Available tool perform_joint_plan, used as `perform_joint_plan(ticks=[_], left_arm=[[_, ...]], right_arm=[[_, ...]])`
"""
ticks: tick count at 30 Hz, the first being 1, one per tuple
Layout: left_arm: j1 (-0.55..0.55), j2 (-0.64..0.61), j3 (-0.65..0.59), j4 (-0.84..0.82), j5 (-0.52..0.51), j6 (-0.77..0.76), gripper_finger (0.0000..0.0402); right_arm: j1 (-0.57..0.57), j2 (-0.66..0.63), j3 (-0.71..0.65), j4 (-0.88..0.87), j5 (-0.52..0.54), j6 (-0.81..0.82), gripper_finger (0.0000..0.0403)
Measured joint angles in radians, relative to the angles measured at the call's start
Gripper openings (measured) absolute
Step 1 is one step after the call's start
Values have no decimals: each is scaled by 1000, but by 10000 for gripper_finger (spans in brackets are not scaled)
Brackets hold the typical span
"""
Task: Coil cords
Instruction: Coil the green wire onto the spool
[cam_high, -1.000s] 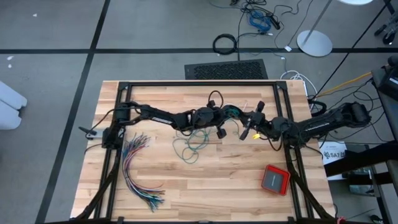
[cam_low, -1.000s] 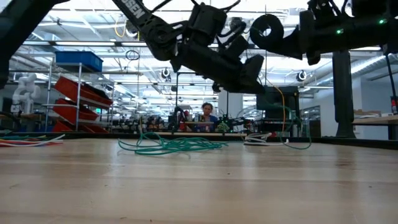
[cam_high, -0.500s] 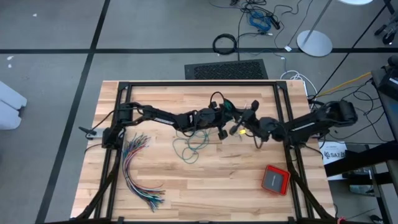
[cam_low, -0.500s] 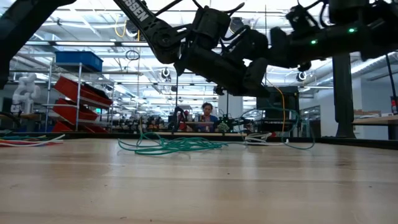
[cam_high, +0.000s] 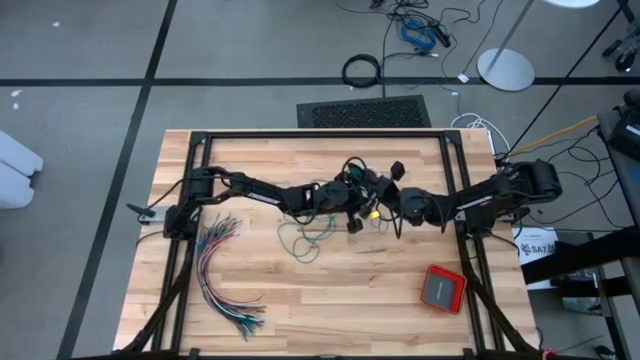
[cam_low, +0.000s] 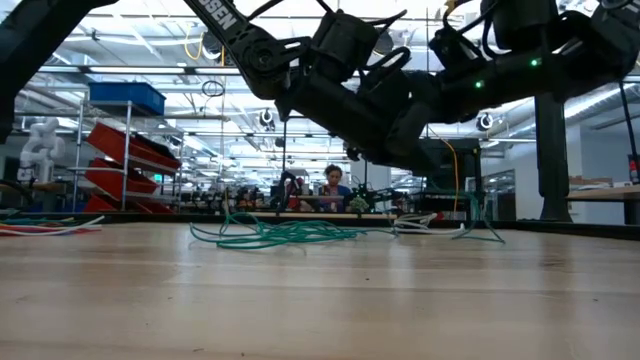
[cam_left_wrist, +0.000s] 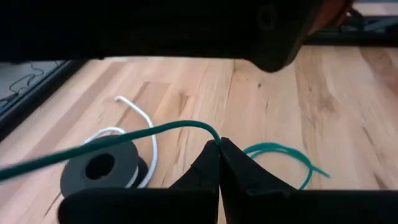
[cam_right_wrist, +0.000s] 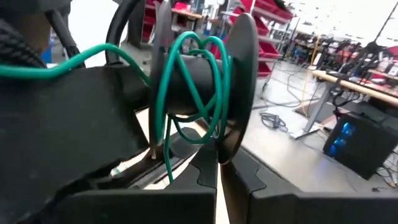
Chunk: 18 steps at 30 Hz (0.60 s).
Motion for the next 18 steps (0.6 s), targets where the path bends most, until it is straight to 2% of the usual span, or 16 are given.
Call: perform_joint_plan(ticks=[9,18], left_arm=[[1,0,0,-55,-17,20,0],[3,0,0,-61,-27,32,0]], right_arm=[[-2,-7,0,-122,-7,44,0],[-1,-8,0,-68,13,38,0]])
